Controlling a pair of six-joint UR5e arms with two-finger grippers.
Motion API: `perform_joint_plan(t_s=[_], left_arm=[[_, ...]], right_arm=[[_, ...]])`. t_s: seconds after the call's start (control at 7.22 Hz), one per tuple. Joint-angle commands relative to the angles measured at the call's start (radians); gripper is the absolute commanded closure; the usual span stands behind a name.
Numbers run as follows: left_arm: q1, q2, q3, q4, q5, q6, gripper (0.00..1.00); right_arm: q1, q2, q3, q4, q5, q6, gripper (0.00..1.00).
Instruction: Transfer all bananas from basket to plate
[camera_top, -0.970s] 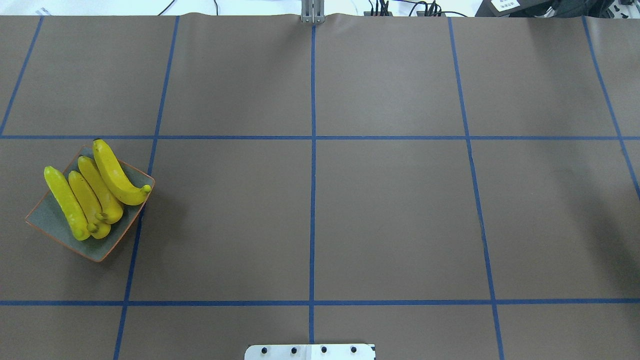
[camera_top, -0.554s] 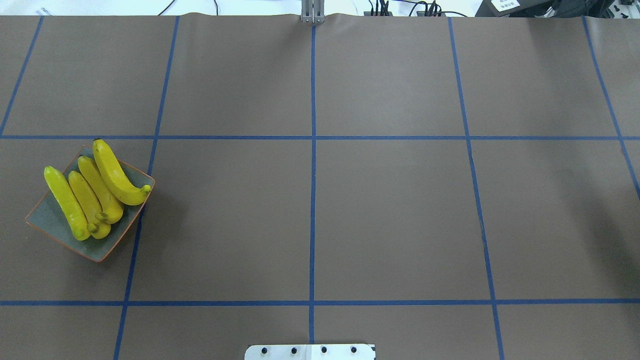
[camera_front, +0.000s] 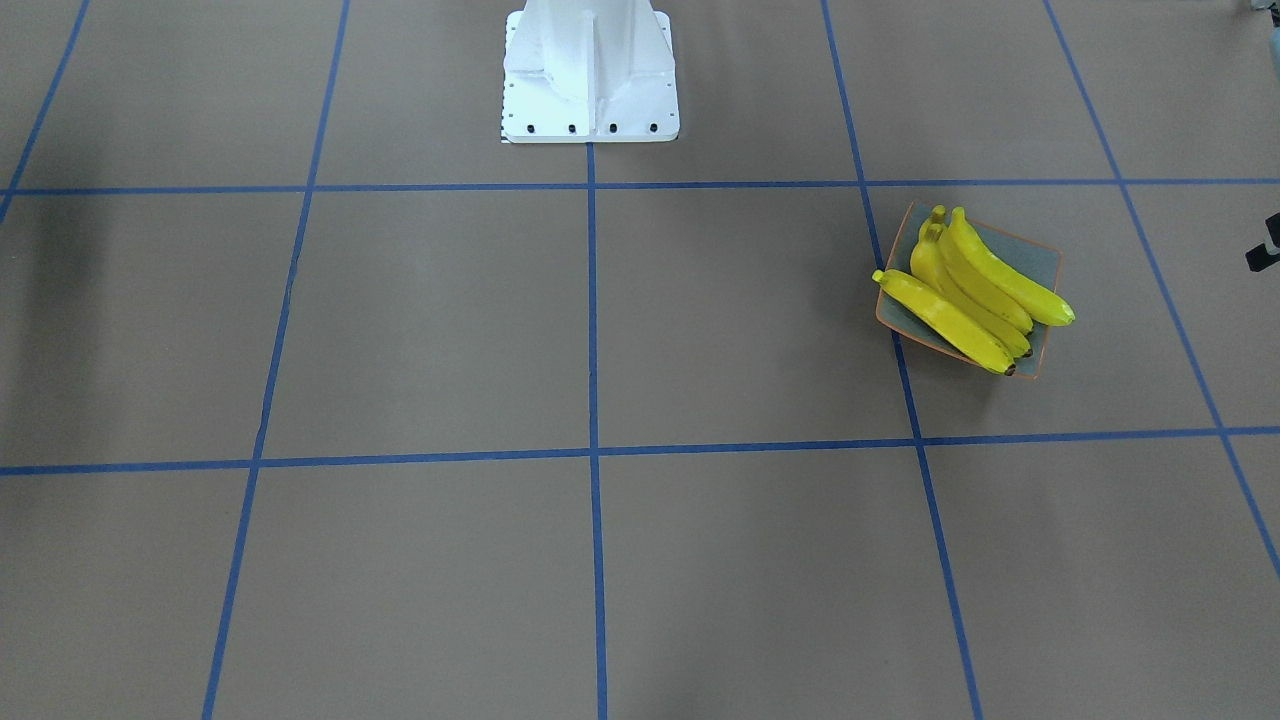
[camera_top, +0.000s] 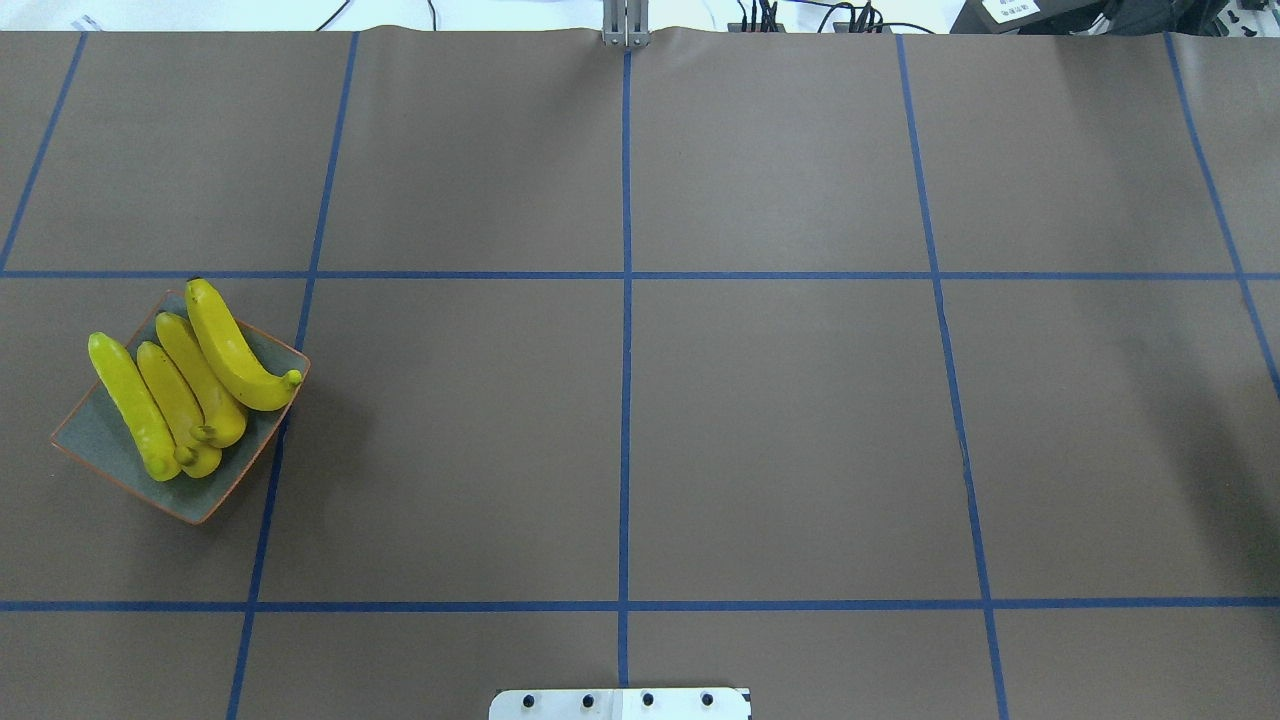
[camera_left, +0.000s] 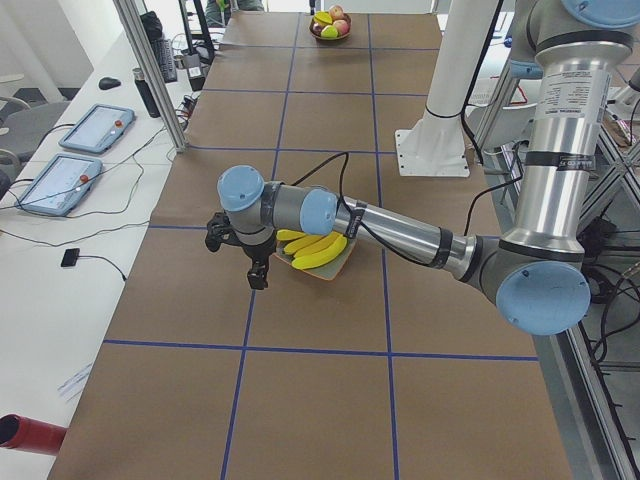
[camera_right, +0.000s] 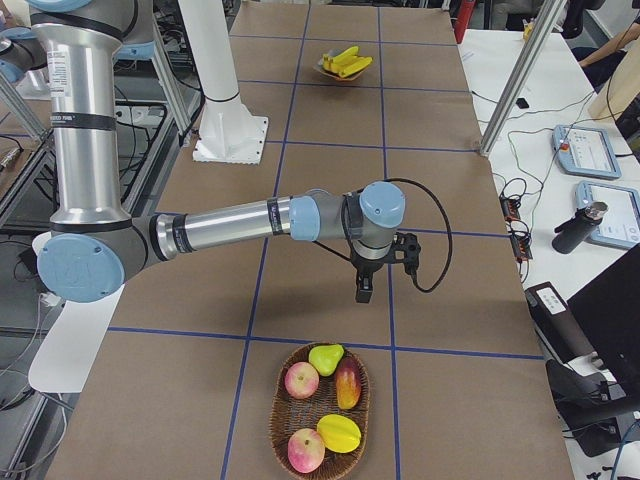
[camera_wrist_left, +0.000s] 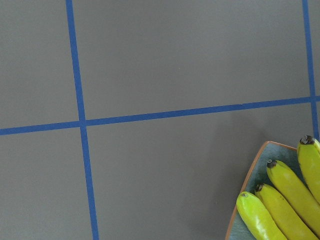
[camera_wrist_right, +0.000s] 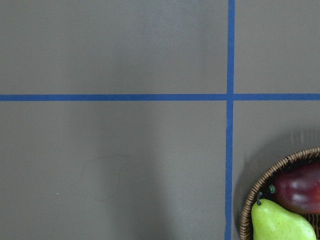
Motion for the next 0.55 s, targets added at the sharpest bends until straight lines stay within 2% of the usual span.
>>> perform_joint_plan(t_s=[0.0,0.42], left_arm=[[0.0,0.072,-0.061,-0.007,-0.001,-0.002,0.0],[0.003,0.092,-0.071,-0.006,0.004,-0.007,0.0]], right_arm=[[-0.001,-0.02,-0.029,0.102,0.001,0.05,0.0],[-0.004,-0.02,-0.033,0.107,0.001,0.045,0.0]])
